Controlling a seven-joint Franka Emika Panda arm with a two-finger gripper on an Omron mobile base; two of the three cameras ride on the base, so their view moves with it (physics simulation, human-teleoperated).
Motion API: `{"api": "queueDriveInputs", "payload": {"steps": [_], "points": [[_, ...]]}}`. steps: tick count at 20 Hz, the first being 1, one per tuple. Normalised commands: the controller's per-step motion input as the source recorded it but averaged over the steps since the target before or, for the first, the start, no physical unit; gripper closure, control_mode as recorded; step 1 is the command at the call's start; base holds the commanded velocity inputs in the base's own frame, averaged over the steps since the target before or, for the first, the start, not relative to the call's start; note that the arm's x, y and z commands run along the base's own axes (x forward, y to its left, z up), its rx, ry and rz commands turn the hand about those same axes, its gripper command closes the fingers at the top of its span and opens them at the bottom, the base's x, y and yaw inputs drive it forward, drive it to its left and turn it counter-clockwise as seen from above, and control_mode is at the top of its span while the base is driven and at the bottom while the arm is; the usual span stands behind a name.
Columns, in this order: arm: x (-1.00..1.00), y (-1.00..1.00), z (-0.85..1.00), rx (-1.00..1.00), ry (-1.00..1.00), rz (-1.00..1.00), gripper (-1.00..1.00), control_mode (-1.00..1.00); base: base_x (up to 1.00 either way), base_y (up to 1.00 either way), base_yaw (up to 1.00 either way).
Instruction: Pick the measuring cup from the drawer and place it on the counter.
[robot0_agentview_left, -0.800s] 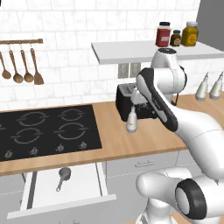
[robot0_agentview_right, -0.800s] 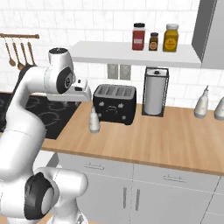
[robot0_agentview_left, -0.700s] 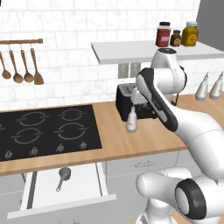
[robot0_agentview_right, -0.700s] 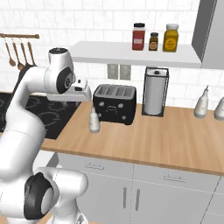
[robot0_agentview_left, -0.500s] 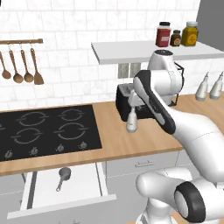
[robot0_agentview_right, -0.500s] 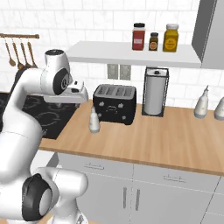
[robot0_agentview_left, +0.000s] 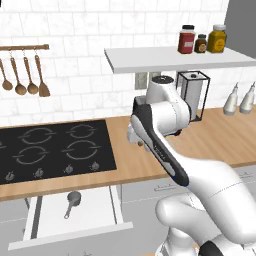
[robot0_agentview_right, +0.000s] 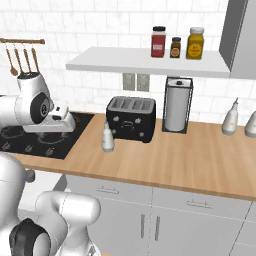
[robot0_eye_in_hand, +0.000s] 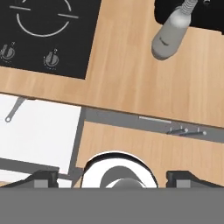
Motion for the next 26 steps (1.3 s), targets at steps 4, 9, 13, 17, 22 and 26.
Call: {"api": "queueDriveInputs", "payload": {"steps": [4, 9, 13, 17, 22, 26], "points": [[-0.25, 0.66, -0.31, 0.00, 0.05, 0.00, -1.00, -1.00, 0.00, 0.00, 0.00], [-0.13, 0.80, -0.24, 0.00, 0.15, 0.00, -1.00, -1.00, 0.00, 0.00, 0.00], [-0.13, 0.76, -0.22, 0.02, 0.19, 0.00, -1.00, -1.00, 0.00, 0.00, 0.00], [-0.11, 0.68, -0.25, 0.07, 0.18, 0.00, -1.00, -1.00, 0.00, 0.00, 0.00], [-0.07, 0.45, -0.31, 0.09, 0.14, 0.00, -1.00, -1.00, 0.00, 0.00, 0.00], [-0.13, 0.30, -0.34, 0.04, 0.02, 0.00, -1.00, -1.00, 0.00, 0.00, 0.00]]}}
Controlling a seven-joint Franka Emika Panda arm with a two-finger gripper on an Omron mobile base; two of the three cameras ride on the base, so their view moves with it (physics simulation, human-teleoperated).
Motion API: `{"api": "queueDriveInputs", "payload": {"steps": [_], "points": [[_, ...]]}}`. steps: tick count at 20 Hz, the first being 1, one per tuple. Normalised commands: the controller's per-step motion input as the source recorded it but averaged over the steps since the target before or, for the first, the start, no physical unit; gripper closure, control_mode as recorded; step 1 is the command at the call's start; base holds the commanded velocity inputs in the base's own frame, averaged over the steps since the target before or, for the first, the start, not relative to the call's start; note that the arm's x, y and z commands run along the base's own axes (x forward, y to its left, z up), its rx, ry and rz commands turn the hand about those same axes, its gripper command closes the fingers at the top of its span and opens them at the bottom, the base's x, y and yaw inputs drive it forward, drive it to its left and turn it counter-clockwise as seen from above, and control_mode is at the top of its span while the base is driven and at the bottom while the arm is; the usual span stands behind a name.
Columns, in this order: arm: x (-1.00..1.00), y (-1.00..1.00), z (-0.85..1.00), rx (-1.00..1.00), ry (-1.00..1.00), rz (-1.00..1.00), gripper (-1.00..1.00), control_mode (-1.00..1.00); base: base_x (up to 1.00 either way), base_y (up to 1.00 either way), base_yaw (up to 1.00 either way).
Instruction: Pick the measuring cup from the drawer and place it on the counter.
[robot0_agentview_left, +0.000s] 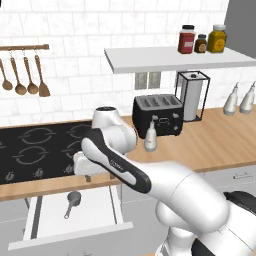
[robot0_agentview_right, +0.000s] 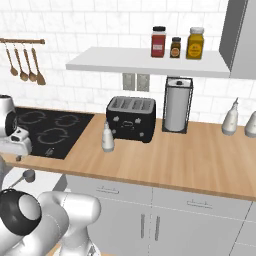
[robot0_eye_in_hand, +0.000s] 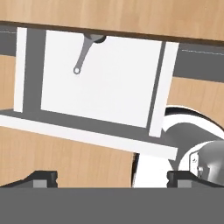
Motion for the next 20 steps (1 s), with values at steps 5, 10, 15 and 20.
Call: {"api": "queueDriveInputs", "payload": {"steps": [5, 10, 15, 20], "points": [[-0.05, 0.28, -0.36, 0.00, 0.00, 0.00, -1.00, -1.00, 0.00, 0.00, 0.00], [-0.01, 0.22, -0.34, 0.00, 0.00, 0.00, -1.00, -1.00, 0.00, 0.00, 0.00], [0.02, 0.08, -0.22, -0.03, -0.01, 0.00, -1.00, -1.00, 0.00, 0.00, 0.00], [0.00, 0.21, -0.27, -0.02, 0.01, 0.00, -1.00, -1.00, 0.00, 0.00, 0.00]]}}
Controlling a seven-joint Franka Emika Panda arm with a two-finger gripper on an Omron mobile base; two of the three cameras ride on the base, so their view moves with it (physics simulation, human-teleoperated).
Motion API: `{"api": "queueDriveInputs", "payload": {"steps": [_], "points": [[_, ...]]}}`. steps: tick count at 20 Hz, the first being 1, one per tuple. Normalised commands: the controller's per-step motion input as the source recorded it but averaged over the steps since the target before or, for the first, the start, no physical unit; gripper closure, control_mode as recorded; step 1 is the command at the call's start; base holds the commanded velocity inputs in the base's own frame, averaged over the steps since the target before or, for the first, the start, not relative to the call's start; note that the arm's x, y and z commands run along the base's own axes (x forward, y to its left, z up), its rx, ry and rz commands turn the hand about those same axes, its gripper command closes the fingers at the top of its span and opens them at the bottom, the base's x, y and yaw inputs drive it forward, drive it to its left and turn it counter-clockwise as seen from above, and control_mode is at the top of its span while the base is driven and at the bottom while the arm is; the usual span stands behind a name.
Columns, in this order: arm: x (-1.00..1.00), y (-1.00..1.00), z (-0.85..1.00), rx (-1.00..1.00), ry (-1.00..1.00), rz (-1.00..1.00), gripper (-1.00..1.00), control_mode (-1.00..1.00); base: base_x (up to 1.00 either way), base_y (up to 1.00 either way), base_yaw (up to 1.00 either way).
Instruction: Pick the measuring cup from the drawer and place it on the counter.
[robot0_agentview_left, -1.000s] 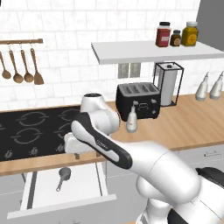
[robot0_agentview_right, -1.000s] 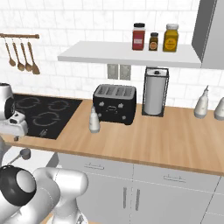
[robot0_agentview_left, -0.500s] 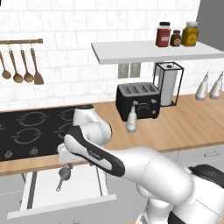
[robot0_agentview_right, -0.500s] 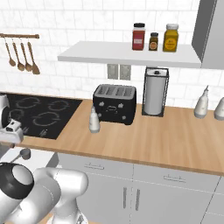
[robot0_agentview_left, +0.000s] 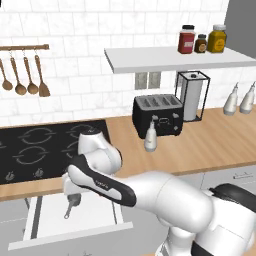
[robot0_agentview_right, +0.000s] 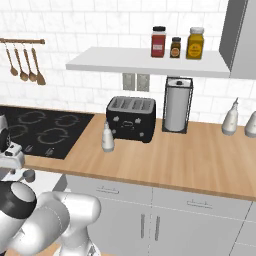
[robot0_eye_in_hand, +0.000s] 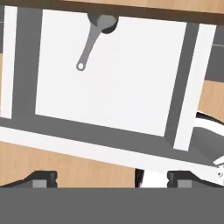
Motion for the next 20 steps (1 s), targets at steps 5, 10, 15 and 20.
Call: {"api": "queueDriveInputs", "payload": {"steps": [5, 10, 15, 20], "points": [[0.00, 0.25, -0.30, -0.01, 0.02, 0.00, -1.00, -1.00, 0.00, 0.00, 0.00], [0.12, 0.19, -0.32, -0.01, 0.00, 0.00, -1.00, -1.00, 0.00, 0.00, 0.00], [0.19, 0.26, -0.28, -0.01, 0.00, -0.01, -1.00, -1.00, 0.00, 0.00, 0.00], [0.17, 0.22, -0.34, -0.01, 0.00, 0.00, -1.00, -1.00, 0.00, 0.00, 0.00]]}}
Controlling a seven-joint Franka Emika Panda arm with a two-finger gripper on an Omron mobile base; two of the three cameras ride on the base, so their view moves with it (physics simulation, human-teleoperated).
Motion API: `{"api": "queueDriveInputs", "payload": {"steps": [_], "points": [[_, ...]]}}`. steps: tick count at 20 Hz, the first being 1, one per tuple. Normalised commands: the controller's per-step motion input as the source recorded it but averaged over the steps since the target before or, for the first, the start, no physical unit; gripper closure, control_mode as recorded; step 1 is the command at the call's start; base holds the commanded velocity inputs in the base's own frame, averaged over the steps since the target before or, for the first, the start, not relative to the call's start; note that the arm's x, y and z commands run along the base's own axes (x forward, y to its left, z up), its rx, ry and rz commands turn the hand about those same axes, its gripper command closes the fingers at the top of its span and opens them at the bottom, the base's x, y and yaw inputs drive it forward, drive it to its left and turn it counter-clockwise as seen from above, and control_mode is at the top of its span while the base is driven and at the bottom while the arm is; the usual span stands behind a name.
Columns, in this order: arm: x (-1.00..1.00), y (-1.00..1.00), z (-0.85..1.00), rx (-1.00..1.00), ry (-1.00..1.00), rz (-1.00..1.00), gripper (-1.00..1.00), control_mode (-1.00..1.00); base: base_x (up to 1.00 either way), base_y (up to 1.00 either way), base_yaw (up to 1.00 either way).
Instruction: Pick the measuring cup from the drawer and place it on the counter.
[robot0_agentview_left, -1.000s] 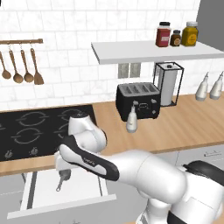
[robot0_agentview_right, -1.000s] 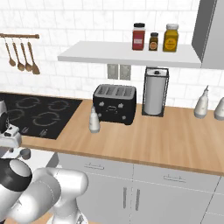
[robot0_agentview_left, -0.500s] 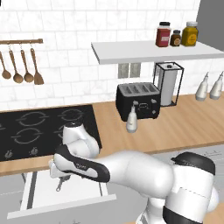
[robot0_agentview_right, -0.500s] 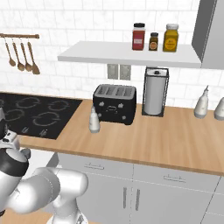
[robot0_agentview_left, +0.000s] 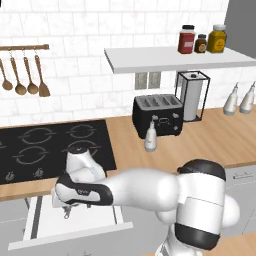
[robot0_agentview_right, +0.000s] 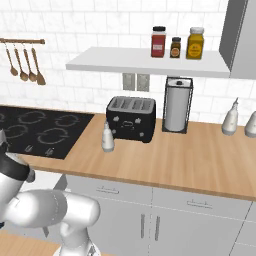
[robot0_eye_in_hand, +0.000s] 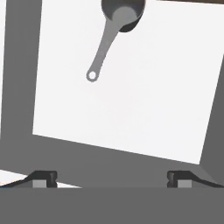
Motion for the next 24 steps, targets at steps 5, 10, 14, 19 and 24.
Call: {"api": "queueDriveInputs", "payload": {"steps": [5, 10, 14, 19, 24], "points": [[0.21, 0.17, -0.28, 0.00, 0.00, 0.00, -1.00, -1.00, 0.00, 0.00, 0.00], [0.35, 0.08, -0.28, 0.00, 0.00, 0.00, -1.00, -1.00, 0.00, 0.00, 0.00], [0.30, 0.12, -0.42, 0.00, 0.00, 0.00, -1.00, -1.00, 0.00, 0.00, 0.00], [0.23, 0.28, -0.33, 0.00, 0.00, 0.00, -1.00, -1.00, 0.00, 0.00, 0.00], [0.36, 0.21, -0.31, 0.00, 0.00, 0.00, -1.00, -1.00, 0.00, 0.00, 0.00]]}}
